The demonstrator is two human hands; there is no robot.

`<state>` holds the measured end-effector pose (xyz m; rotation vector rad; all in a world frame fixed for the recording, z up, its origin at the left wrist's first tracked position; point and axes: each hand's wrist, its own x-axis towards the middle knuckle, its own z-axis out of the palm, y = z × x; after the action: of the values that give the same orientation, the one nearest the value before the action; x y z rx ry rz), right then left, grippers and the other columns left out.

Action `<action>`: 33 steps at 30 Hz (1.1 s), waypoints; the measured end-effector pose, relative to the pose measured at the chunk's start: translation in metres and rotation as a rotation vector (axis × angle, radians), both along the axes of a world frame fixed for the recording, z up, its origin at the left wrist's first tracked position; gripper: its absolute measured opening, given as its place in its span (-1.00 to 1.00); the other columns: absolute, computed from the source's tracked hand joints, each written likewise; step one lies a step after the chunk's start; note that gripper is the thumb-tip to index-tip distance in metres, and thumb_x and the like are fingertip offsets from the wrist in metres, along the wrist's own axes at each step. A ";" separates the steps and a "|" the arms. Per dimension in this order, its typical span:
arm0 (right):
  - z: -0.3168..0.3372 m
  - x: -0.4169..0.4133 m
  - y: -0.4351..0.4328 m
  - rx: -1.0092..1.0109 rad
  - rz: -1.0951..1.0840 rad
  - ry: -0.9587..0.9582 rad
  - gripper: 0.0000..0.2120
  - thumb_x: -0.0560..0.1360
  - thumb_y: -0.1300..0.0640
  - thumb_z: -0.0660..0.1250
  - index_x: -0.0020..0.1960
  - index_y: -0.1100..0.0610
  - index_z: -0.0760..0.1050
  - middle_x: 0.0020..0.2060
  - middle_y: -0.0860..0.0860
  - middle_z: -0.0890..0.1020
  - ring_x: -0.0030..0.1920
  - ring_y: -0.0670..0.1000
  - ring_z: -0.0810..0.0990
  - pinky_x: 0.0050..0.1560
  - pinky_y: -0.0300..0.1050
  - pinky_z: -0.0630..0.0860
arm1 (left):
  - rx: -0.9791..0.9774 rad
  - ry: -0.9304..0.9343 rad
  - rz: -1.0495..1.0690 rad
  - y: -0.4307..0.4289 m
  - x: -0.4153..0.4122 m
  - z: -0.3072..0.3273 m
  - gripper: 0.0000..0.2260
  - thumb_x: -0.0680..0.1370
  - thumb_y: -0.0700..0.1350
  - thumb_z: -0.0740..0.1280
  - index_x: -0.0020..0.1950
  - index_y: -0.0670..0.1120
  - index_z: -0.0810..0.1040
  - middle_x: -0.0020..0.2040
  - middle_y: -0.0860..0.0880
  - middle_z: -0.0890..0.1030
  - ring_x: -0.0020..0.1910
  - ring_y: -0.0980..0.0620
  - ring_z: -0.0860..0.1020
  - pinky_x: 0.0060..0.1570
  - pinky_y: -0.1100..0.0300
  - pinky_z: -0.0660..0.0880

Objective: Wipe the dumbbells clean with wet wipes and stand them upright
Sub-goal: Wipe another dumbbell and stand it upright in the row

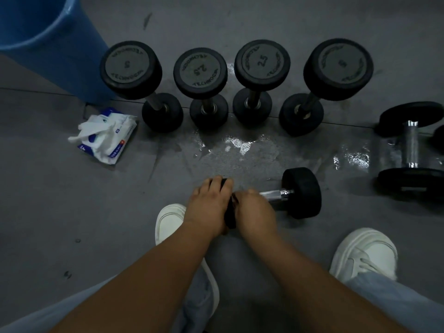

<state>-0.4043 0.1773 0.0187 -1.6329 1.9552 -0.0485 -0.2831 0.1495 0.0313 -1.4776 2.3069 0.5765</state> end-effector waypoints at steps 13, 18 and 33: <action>-0.013 -0.006 -0.011 -0.115 0.023 0.058 -0.85 0.51 0.05 0.23 -0.06 -0.04 0.58 -0.12 -0.08 0.64 0.05 -0.03 0.52 0.10 -0.07 0.20 | -0.013 0.001 0.003 -0.002 0.000 0.004 -0.04 0.28 0.12 0.52 0.54 0.01 0.07 0.47 -0.05 0.20 0.43 -0.09 0.26 0.35 0.01 0.29; -0.015 -0.002 0.015 -0.245 0.035 0.097 -0.82 0.41 0.08 0.30 -0.05 -0.07 0.63 -0.09 -0.15 0.68 0.10 -0.01 0.60 0.17 0.01 0.21 | -0.006 0.012 0.010 -0.002 0.000 0.003 -0.06 0.31 0.11 0.50 0.55 0.01 0.05 0.49 -0.05 0.19 0.44 -0.09 0.24 0.35 0.01 0.27; -0.018 -0.009 0.003 -0.283 0.046 0.141 -0.91 0.35 0.07 0.40 -0.18 -0.07 0.65 -0.19 -0.12 0.59 -0.07 0.05 0.51 0.05 -0.01 0.19 | 0.064 -0.055 -0.006 -0.016 -0.003 0.005 0.04 0.24 0.13 0.57 0.56 0.00 0.04 0.49 -0.06 0.21 0.45 -0.09 0.27 0.37 -0.01 0.26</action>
<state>-0.4137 0.1807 0.0011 -1.9067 2.0915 -0.2051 -0.2859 0.1339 0.0365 -1.4386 2.2292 0.5953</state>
